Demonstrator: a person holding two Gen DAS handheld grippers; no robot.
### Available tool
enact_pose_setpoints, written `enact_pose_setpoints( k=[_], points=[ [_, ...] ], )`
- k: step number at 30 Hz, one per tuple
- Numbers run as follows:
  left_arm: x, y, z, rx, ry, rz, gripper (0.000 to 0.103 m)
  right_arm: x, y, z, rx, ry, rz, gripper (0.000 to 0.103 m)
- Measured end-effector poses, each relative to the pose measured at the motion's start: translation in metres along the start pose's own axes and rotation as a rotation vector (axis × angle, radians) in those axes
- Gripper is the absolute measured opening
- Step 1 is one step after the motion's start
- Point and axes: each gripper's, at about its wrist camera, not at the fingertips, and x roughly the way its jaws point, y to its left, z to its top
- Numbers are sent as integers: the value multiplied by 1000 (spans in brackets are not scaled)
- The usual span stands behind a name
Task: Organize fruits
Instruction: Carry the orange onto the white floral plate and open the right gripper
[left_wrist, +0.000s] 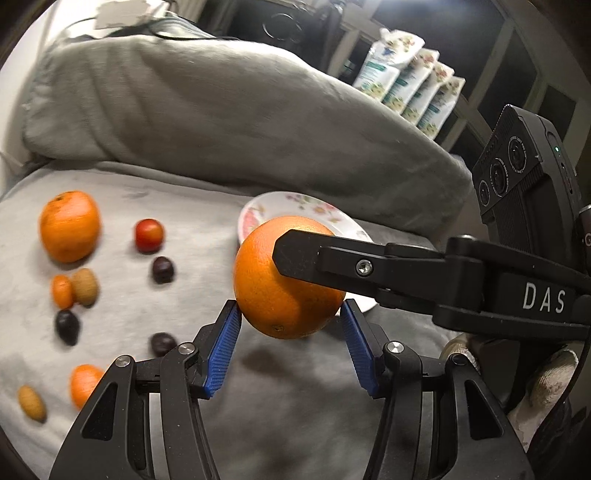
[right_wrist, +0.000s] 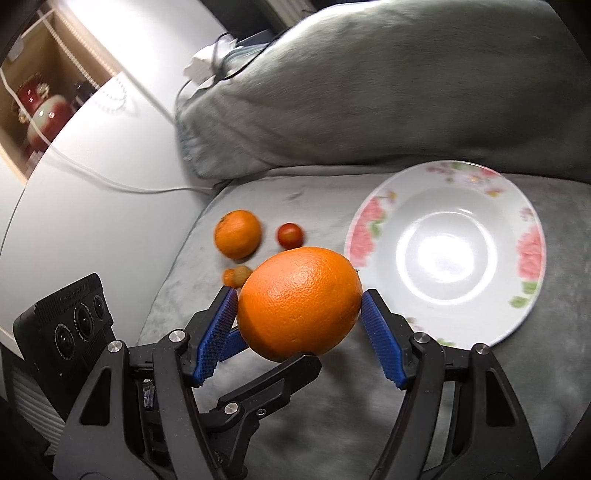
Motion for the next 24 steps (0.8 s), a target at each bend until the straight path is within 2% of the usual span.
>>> enact_pose_setpoints(
  k=[12,14,19,24],
  points=[
    [27,-21,0,52,50,-22,54,-15,-37,3,85,-36,-24,72],
    [27,-23,-1,62,47,-25,53,-21,-40,5,93,-59,-8,72],
    [19,-23,0,75,30,-24,52,-41,-41,12,92,-135,-47,72],
    [13,-19,-2,69,32,-26,52,-53,-43,15,90,-172,-66,72]
  ],
)
